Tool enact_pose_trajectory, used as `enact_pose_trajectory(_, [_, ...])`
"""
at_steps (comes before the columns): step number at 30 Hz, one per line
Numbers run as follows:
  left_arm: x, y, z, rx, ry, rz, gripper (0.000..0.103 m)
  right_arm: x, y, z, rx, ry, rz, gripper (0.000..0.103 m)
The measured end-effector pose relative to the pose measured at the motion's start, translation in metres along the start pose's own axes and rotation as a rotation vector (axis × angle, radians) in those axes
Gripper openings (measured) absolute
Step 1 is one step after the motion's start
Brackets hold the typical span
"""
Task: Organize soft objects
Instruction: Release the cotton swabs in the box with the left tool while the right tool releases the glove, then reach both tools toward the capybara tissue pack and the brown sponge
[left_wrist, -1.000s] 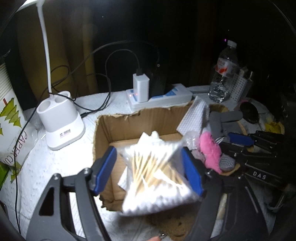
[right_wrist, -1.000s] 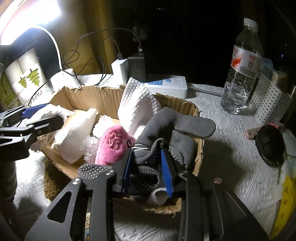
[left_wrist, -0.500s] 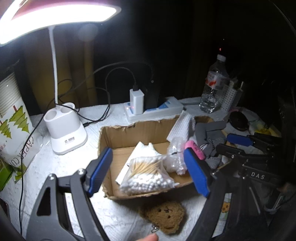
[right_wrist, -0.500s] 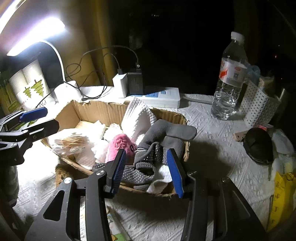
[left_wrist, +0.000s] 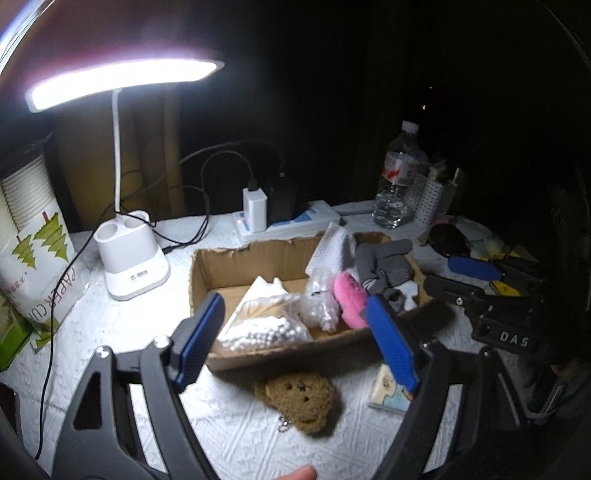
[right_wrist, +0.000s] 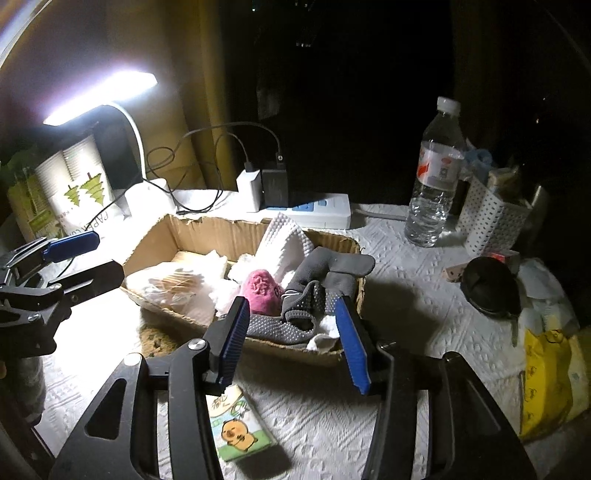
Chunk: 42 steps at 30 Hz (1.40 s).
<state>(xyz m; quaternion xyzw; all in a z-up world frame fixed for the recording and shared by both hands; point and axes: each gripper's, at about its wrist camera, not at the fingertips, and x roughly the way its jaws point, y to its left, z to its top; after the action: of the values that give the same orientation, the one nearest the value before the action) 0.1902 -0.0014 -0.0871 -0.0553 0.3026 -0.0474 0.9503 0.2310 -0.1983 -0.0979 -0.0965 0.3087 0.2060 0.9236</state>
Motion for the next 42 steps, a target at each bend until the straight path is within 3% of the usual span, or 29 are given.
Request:
enact_pose_trajectory(15, [-0.028,-0.009,-0.025,-0.004,0.001,0.014,0.081,-0.032,0.011,-0.023,-0.009,-0.03,-0.006,0.058])
enact_pose_trajectory(31, [-0.039,-0.01,-0.06,-0.023,0.032,0.015,0.083,-0.035,0.025,-0.056,-0.009,0.005,0.01,0.058])
enact_pose_trajectory(42, [-0.027,-0.003,-0.081,-0.042,0.09,0.005,0.088,-0.02,0.027,-0.076,0.011,0.044,0.02,0.058])
